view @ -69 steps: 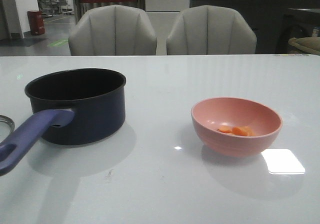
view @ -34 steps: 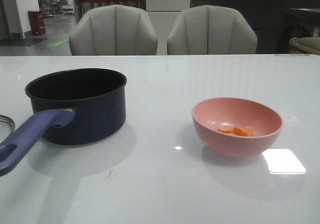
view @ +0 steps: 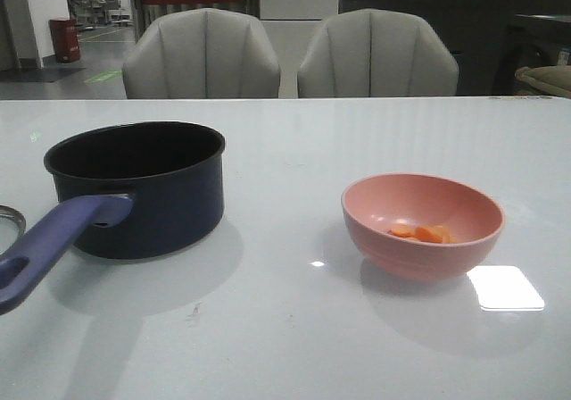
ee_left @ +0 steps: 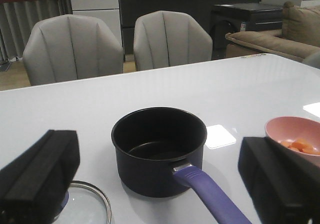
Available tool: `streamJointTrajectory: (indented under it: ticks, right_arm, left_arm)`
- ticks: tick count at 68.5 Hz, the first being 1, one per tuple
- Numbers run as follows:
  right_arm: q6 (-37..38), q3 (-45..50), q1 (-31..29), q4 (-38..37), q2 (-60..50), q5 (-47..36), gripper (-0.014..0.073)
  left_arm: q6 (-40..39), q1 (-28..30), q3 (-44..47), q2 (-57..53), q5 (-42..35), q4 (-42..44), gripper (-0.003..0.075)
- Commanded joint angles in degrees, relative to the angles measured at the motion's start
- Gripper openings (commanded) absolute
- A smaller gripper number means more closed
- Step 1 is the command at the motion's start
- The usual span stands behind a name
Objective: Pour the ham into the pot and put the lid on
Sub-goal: 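Move the right gripper down to the pink bowl rim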
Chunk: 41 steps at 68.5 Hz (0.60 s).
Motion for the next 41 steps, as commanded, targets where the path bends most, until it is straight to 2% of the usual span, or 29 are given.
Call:
streamJointTrajectory:
  ticks: [1, 8, 12, 26, 34, 41]
  right_arm:
    - [-1.46, -3.65, -0.07, -0.83, 4.91, -5.53, 0.0286]
    - [-1.89, -6.19, -0.07, -0.83, 11.09, -4.73, 0.0420]
    - [-1.84, -8.02, 0.19, -0.76, 14.69, -3.80, 0.0448]
    - [-1.84, -15.70, 5.41, -0.76, 30.11, -3.03, 0.0451]
    - [-1.84, -20.72, 10.12, -0.50, 41.68, -3.08, 0.0451]
    - [-1.84, -25.50, 11.86, 0.60, 51.45, -3.08, 0.0451]
  left_arm:
    - [-0.27, -0.37, -1.31, 0.77, -4.61, -0.52, 0.0690]
    - [-0.27, -0.37, -1.31, 0.77, -4.61, -0.52, 0.0690]
    - [-0.27, -0.37, -1.31, 0.77, -4.61, -0.52, 0.0690]
    - [-0.27, -0.37, -1.31, 0.77, -4.61, -0.52, 0.0690]
    - [-0.27, -0.37, -1.31, 0.77, -4.61, -0.52, 0.0690]
    - [-0.27, -0.37, -1.31, 0.77, -4.61, -0.52, 0.0690]
